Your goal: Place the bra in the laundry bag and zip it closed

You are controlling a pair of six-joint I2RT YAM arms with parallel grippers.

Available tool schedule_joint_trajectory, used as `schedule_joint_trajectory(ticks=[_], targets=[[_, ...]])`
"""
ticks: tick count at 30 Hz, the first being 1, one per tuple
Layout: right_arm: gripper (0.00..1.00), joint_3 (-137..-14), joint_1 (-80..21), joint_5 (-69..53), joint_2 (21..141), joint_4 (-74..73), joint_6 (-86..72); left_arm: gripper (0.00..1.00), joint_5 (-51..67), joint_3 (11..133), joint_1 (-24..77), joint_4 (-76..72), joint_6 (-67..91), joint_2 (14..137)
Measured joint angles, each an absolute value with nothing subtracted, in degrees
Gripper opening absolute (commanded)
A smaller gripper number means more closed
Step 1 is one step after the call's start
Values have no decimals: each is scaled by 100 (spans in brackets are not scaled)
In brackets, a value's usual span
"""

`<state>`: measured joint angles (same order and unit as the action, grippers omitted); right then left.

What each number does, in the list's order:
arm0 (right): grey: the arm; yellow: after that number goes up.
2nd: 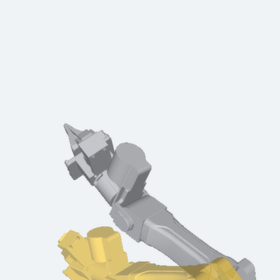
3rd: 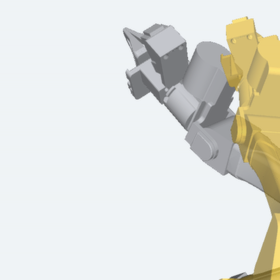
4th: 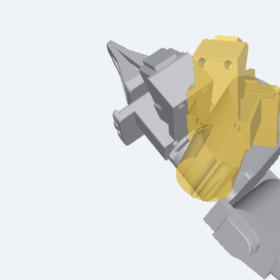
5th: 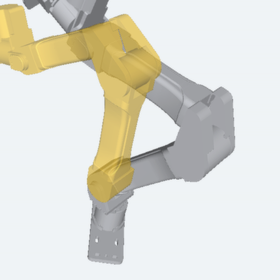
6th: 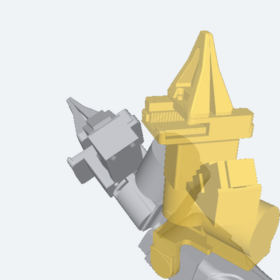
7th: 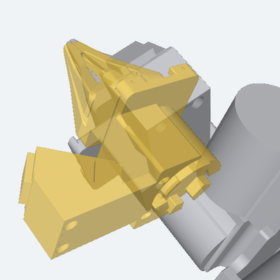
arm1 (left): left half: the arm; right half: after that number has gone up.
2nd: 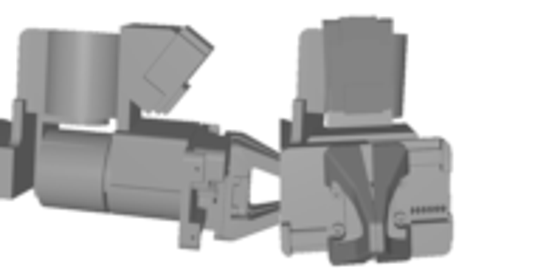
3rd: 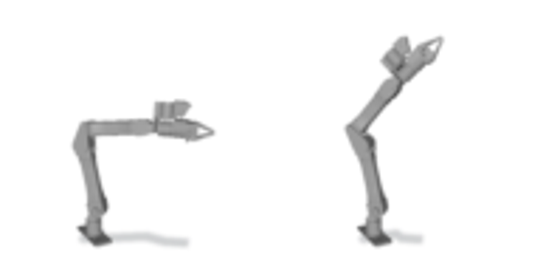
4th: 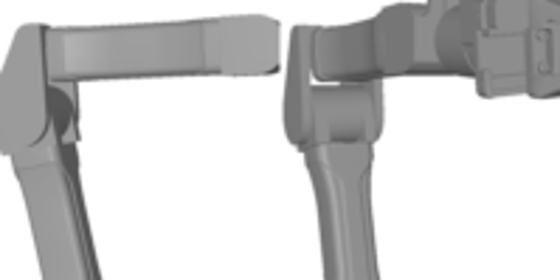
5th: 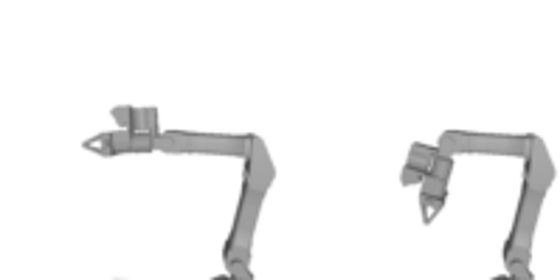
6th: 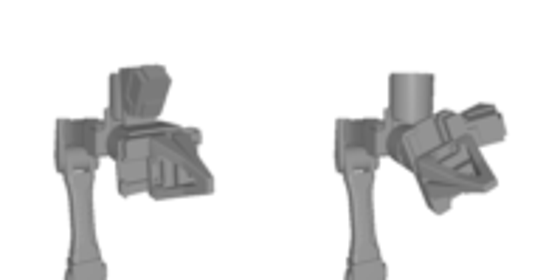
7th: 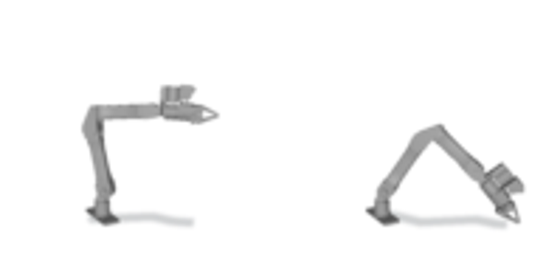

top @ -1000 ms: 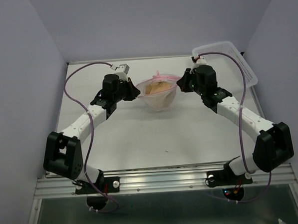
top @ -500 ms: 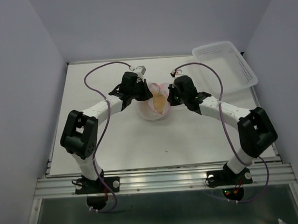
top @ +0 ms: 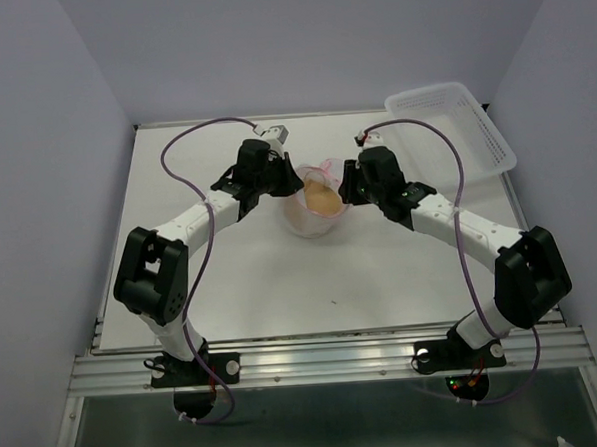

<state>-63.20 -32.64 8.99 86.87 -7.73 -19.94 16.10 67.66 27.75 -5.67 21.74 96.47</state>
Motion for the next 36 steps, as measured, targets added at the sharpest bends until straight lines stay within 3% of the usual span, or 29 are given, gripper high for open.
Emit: schedule_joint_trajectory(ticks=[10, 21, 28, 36], targets=[[99, -6237, -3151, 952, 8698, -982, -2692, 0, 1717, 6766, 2773, -569, 1920, 9767], [100, -6195, -1568, 14, 9356, -1000, -4112, 0, 1855, 6766, 2773, -550, 1658, 9786], [100, -6479, -1356, -513, 10344, -947, -4976, 0, 1890, 6766, 2773, -530, 1636, 9797], [97, -6501, -1229, -801, 10696, -108, -6095, 0, 1938, 6766, 2773, -530, 1664, 9854]])
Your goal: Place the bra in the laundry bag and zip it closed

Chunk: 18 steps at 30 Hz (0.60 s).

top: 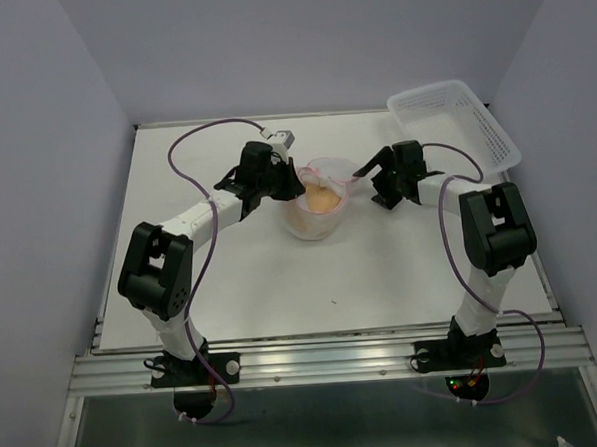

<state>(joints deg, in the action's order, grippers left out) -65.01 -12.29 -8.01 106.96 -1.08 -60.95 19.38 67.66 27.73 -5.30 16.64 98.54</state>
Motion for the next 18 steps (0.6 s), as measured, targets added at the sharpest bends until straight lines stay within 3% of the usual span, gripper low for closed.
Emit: schedule_joint_trajectory(ticks=[8, 10, 18], targets=[[93, -6525, -1157, -1162, 11144, 576, -6707, 0, 1984, 6766, 2773, -539, 1678, 9854], [88, -6591, -1160, -1249, 11229, 668, -6779, 0, 1999, 6766, 2773, -537, 1675, 9854], [38, -6702, -1160, -1356, 11572, 989, -6906, 0, 2047, 6740, 2773, -539, 1658, 9854]])
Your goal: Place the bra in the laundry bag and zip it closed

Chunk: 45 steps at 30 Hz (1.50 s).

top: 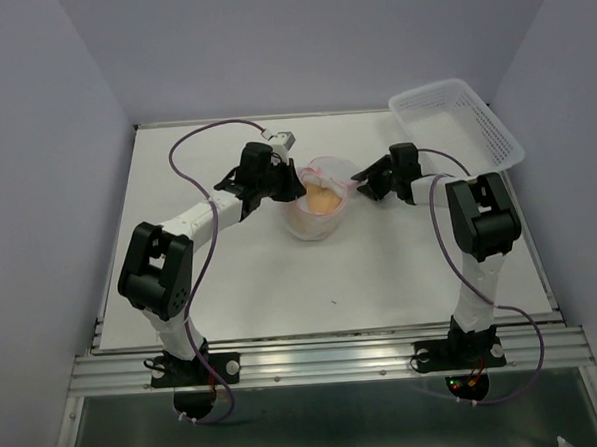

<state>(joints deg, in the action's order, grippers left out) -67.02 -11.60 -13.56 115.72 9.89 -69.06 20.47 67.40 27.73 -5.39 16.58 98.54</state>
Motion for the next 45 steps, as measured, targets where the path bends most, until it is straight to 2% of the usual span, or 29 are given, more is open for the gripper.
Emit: schedule_joint_trajectory(ticks=[3, 5, 6, 9, 13, 24, 33, 38, 45], targets=[[18, -6705, -1160, -1299, 11592, 993, -6860, 0, 2062, 6709, 2773, -539, 1656, 9854], [13, -6709, -1160, -1201, 11592, 1057, -6726, 0, 2067, 6709, 2773, -537, 1656, 9854], [6, -6709, -1160, -1157, 11592, 1122, -6663, 0, 2075, 6709, 2773, -541, 1656, 9854], [4, -6709, -1160, -1107, 11587, 1369, -6335, 0, 2097, 6709, 2775, -541, 1658, 9852], [3, -6689, -1175, -1048, 11426, 1693, -5616, 0, 2119, 6709, 2775, -541, 1667, 9852], [6, -5996, -1409, -1188, 9631, 2860, -2604, 0, 2165, 6770, 2775, -462, 1813, 9852], [8, -5343, -2261, -1564, 8838, 3072, 99, 0, 2016, 7096, 2775, -185, 1951, 9929], [8, -4753, -2523, -1452, 8442, 3328, 749, 0, 1824, 7091, 2773, -3, 2104, 9929], [8, -4180, -2630, -504, 8036, 4200, 947, 0, 1758, 6921, 2759, 123, 2392, 9931]])
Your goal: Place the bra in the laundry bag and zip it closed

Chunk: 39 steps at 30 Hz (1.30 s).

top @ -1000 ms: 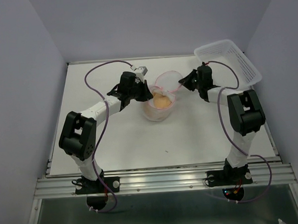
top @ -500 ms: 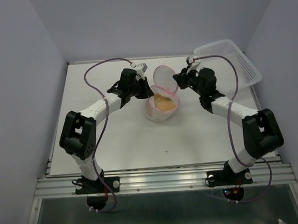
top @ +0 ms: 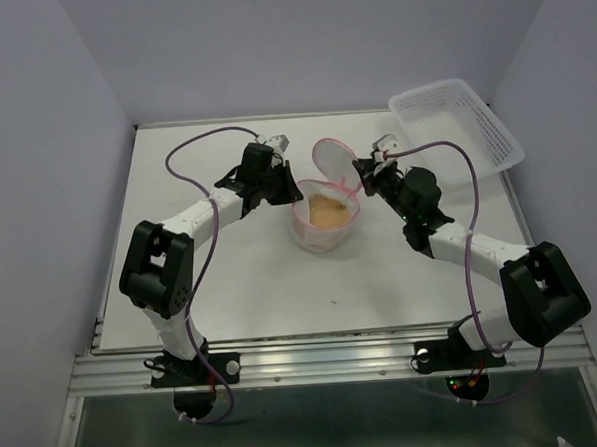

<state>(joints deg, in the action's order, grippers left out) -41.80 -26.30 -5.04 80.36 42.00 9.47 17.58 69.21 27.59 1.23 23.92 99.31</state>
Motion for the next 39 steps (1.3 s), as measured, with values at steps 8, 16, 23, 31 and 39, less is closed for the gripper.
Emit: schedule_joint_trajectory(ticks=[8, 16, 23, 31, 39], targets=[[11, -3649, -2810, -467, 7693, 5205, 1256, 0, 1903, 6884, 2746, 209, 2626, 9937], [9, -3306, -3068, -1376, 7522, 5321, 2200, 0, 1973, 6884, 2687, 333, 2773, 9939], [10, -2838, -3173, -1540, 7190, 5454, 2370, 0, 2078, 6884, 2512, 392, 2882, 9961], [11, -2611, -3308, -1149, 7212, 6270, 2397, 0, 2126, 6884, 2464, 395, 2904, 10009], [13, -2593, -3710, -902, 7378, 6442, 2842, 0, 2165, 6884, 2464, 443, 2954, 10243]])
